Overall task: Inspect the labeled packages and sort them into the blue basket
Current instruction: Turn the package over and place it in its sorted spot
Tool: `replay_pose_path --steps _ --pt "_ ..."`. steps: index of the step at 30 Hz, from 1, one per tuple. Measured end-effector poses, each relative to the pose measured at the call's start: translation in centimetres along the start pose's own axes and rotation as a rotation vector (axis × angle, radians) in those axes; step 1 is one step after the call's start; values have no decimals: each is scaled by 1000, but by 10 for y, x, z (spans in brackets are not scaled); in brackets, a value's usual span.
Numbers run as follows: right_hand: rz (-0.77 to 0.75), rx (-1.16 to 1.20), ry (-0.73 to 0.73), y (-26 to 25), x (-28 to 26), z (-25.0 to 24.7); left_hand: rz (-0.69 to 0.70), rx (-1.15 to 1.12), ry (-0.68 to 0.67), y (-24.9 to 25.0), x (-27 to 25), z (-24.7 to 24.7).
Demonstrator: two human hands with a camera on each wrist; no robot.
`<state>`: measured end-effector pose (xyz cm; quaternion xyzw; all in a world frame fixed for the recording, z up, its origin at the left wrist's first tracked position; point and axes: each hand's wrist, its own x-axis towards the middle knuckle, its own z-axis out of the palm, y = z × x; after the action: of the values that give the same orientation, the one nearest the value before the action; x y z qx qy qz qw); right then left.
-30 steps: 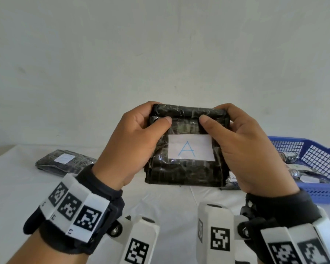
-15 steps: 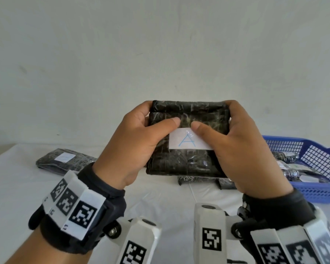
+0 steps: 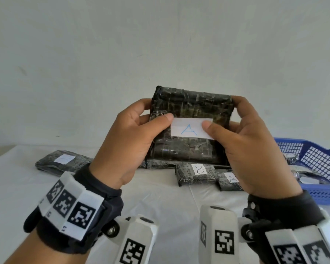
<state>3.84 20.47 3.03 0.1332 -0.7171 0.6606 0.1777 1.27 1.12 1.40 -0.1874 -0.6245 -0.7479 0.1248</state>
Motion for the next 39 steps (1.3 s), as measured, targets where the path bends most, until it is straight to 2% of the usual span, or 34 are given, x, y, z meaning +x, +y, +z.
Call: replay_pose_path --steps 5,9,16,20,24,28,31,36,39 --pt "-37 -61 1 7 2 3 50 111 -4 -2 -1 2" --pt "-86 -111 60 12 4 11 105 184 -37 -1 -3 6" --pt "-143 -184 119 10 1 15 73 162 -98 4 -6 6" --pt "-91 -37 19 6 1 10 96 107 -46 4 -4 4" --pt "-76 87 17 2 1 4 -39 27 -105 4 -1 -1" --pt "-12 225 1 4 3 2 3 24 -27 2 2 -4" --pt "-18 256 15 4 4 -1 -32 -12 -77 3 2 -3" --pt "-8 273 49 6 6 1 11 -21 -77 3 0 -1" --pt "-7 271 61 7 6 -1 -38 -27 -129 3 0 0"
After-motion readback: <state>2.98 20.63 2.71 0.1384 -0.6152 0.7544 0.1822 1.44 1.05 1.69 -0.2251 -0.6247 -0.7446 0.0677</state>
